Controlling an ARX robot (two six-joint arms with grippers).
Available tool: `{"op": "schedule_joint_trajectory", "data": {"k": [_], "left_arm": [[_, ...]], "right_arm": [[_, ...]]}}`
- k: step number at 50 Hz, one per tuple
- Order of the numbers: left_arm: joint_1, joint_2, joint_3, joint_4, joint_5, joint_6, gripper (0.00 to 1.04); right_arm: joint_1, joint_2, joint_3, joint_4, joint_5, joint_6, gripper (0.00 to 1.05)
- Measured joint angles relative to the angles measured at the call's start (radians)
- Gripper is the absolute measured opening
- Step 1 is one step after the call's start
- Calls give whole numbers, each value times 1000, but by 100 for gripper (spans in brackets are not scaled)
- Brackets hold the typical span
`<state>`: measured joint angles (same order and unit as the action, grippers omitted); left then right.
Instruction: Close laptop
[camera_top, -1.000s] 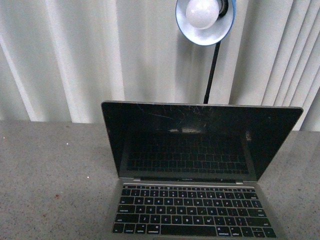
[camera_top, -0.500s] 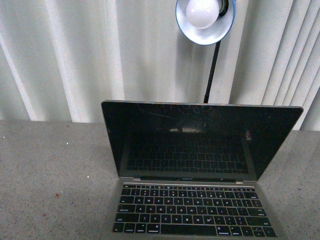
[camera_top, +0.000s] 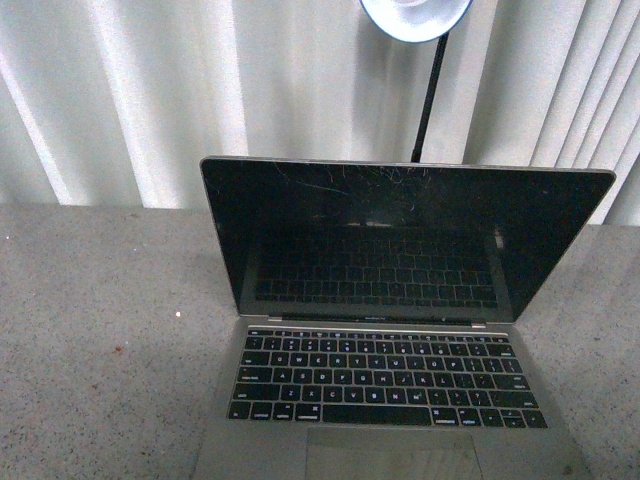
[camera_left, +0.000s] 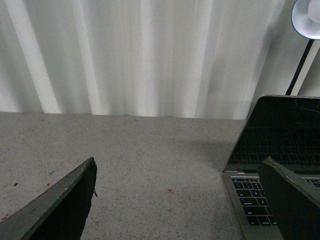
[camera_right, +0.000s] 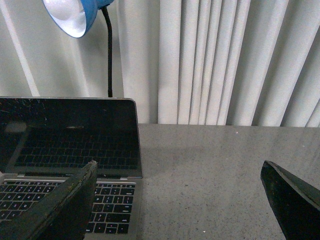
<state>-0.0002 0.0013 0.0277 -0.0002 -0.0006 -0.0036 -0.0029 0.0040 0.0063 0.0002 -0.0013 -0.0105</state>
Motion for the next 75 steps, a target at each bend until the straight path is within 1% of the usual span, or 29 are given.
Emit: {"op": "schedule_joint_trajectory", "data": {"k": [18,19,20,23,24,25,27,32,36,41,43,46,48,50,52,54,55,56,57,58,59,60,62,63,64,67,70,71,75], "left_arm": [[0,0,0,0,0,0,98],[-3,4,2,-5,-13,-4,98],[-13,14,6,-20,-36,-16,98],[-72,103,59,-167,-229,-144,98],[-80,123,66,-184,-256,-167,98],[-92,163,77,-201,-311,-213,98],[-106,211,81,-197,-370,-271,98],[-112,316,82,-101,-394,-367,98],[-108,397,91,17,-387,-381,98],[-90,528,112,183,-350,-373,98],[-77,611,127,273,-327,-358,98],[-54,764,171,428,-286,-311,98],[-38,889,227,536,-233,-255,98],[-27,982,286,592,-189,-196,98],[-26,1065,354,596,-137,-134,98],[-26,1137,420,593,-90,-56,98],[-30,1175,462,577,-66,-6,98],[-34,1213,502,571,-47,61,98],[-38,1236,529,569,-47,99,98],[-45,1268,571,556,-38,150,98],[-50,1286,599,543,-24,192,98],[-58,1309,640,523,-13,268,98],[-73,1340,708,484,9,383,98],[-80,1351,734,464,15,417,98],[-92,1364,771,433,32,498,98],[-124,1389,848,367,50,647,98],[-149,1413,909,315,51,796,98],[-152,1416,919,312,51,807,98],[-172,1449,986,254,57,951,98]], "right_arm": [[0,0,0,0,0,0,97],[0,0,0,0,1,0,97],[10,9,4,-16,28,3,97],[48,68,45,-111,158,12,97],[56,103,56,-125,193,16,97],[59,118,60,-125,217,16,97],[58,179,67,-105,236,15,97],[19,296,75,-8,189,15,97],[-32,406,94,112,147,-8,97],[-102,575,148,294,75,-48,97],[-126,639,175,349,48,-58,97],[-170,796,253,451,6,-100,97],[-194,923,326,506,-28,-142,97],[-201,1015,392,531,-52,-190,97],[-202,1096,460,557,-89,-261,97],[-200,1184,537,621,-134,-367,97],[-199,1211,567,627,-151,-398,97],[-199,1250,613,624,-177,-469,97],[-199,1275,644,621,-195,-499,97],[-199,1313,690,608,-219,-571,97],[-199,1339,724,594,-232,-604,97],[-199,1376,771,568,-264,-676,97],[-199,1432,847,517,-309,-765,97],[-199,1463,890,477,-342,-837,97],[-199,1482,917,452,-356,-868,97],[-195,1547,1009,372,-399,-1043,97],[-190,1579,1059,323,-421,-1132,97],[-188,1590,1075,296,-431,-1172,97],[-179,1617,1123,230,-455,-1280,97]]}}
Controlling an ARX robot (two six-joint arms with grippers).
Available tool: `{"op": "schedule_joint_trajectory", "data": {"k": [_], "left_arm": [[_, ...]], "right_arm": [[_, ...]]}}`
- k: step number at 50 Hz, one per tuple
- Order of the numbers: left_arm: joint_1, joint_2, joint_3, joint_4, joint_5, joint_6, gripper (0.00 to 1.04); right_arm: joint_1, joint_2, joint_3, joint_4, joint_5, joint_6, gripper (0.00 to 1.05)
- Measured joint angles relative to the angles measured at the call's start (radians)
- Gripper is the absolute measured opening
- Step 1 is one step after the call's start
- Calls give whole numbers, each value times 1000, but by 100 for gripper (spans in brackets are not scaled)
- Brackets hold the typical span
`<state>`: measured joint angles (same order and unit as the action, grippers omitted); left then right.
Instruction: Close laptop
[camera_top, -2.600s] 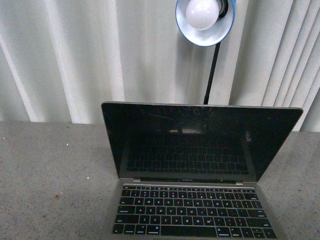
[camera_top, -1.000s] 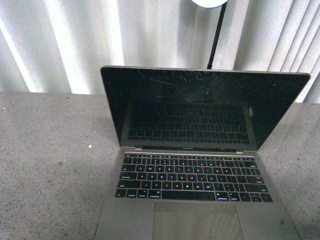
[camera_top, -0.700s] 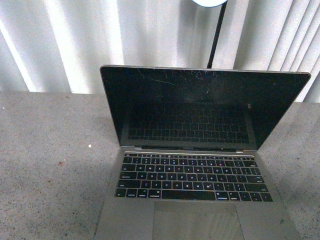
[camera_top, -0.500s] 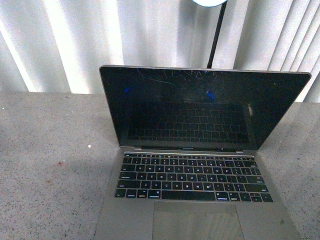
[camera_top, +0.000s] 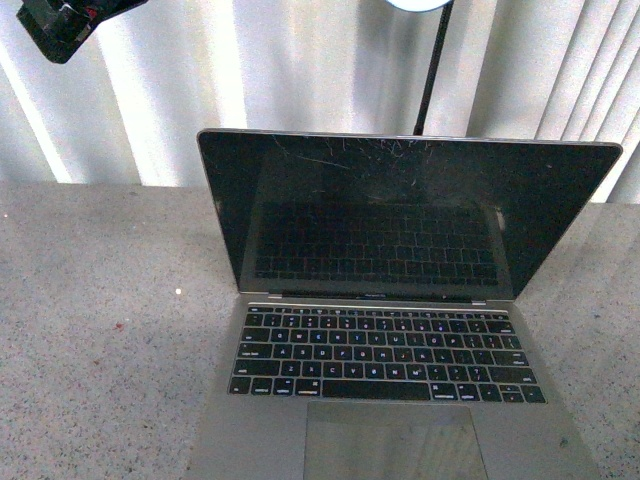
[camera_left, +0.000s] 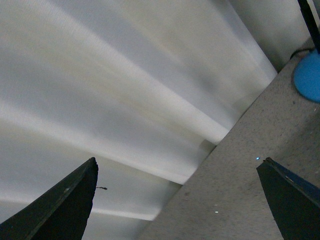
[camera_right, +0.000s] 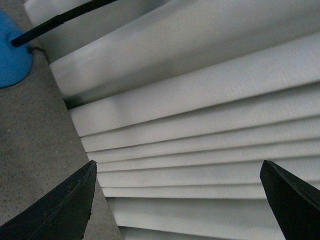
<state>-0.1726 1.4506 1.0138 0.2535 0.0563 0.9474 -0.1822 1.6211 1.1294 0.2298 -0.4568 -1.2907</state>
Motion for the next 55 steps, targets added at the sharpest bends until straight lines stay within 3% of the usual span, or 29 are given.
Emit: {"op": "schedule_joint_trajectory", "data": {"k": [9,22,39,43,55], "left_arm": [[-29,80,134,-184,-6,262,98],[-74,190,318,-401,-30,443,98],[-139,266,373,-465,-102,579,98],[-153,283,390,-486,-132,603,98],[-215,330,480,-558,-220,610,53]], "right_arm": [[31,69,111,-117,-37,-164,97],[74,118,229,-327,-95,-306,97],[105,143,250,-483,-63,-446,96],[114,156,250,-492,-37,-463,82],[142,196,303,-540,74,-405,36]]}}
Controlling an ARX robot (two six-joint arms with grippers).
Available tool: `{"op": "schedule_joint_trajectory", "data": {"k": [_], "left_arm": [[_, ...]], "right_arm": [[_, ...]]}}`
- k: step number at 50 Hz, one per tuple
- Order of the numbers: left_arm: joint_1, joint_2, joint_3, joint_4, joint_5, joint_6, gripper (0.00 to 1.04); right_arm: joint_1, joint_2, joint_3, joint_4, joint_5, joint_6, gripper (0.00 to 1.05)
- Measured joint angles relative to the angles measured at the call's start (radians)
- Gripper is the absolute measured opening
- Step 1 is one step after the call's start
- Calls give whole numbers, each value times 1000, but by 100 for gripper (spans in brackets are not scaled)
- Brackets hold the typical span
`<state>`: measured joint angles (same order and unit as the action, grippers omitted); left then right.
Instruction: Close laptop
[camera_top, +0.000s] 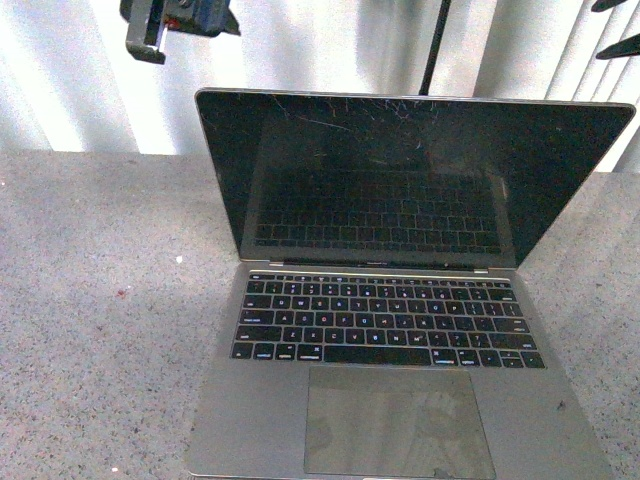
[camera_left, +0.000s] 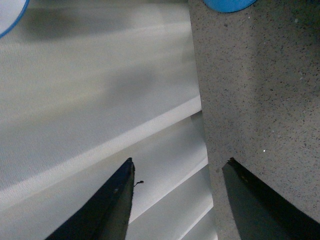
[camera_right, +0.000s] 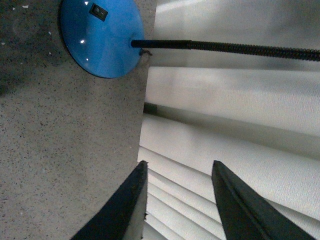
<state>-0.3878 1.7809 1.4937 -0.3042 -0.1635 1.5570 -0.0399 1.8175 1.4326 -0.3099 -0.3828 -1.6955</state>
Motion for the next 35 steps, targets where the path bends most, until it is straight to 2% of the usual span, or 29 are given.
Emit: {"op": "schedule_joint_trajectory", "data": {"k": [9,13,21,35], "left_arm": [[-24,25,33,-52,-64,-38,21],[-25,42,46,-84,-121,-69,5],[-35,67,76,-150,-151,-124,4],[-62,76,83,-177,-168,-151,4]], "right_arm": [[18,9,54,-92,-13,127,4],[26,10,87,-169,-22,172,3],[42,34,122,-283,-5,204,3],[60,71,142,-328,-3,182,3]]}}
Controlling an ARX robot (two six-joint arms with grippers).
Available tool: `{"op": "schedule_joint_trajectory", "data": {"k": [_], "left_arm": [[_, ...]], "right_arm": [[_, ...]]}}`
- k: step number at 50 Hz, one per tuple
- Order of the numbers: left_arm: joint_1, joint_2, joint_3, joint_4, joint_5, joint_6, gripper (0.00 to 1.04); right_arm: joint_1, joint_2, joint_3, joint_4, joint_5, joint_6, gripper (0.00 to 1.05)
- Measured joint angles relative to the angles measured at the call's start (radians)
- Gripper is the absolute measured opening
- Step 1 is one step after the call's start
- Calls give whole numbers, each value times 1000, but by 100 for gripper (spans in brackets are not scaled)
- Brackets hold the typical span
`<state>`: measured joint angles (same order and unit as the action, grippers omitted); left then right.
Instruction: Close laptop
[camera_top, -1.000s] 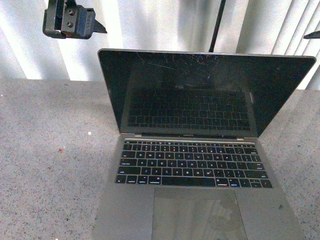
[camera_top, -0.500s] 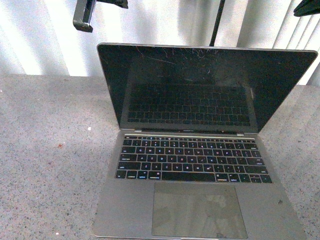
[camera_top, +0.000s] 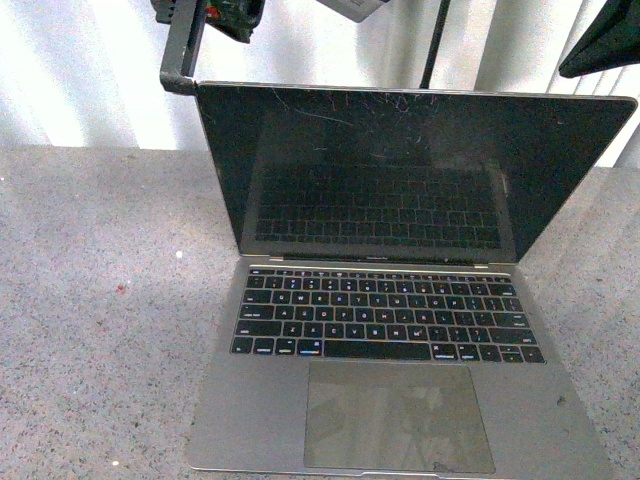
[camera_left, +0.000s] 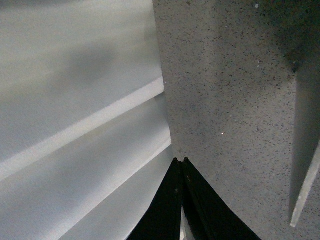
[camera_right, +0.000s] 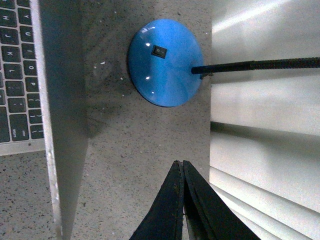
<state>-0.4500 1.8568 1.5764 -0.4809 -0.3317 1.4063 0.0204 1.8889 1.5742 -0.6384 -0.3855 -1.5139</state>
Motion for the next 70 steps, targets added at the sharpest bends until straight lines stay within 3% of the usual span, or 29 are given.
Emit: {"op": "schedule_joint_trajectory", "data": {"k": [33,70], "left_arm": [[-25,19,-43,-23,22,-79,4],[-28,2,-82,-72,40,-106,4]], "right_arm": [[24,11,-24,-80,48,-77,3],[35,-26,-66,-171,46,-60,3]]}}
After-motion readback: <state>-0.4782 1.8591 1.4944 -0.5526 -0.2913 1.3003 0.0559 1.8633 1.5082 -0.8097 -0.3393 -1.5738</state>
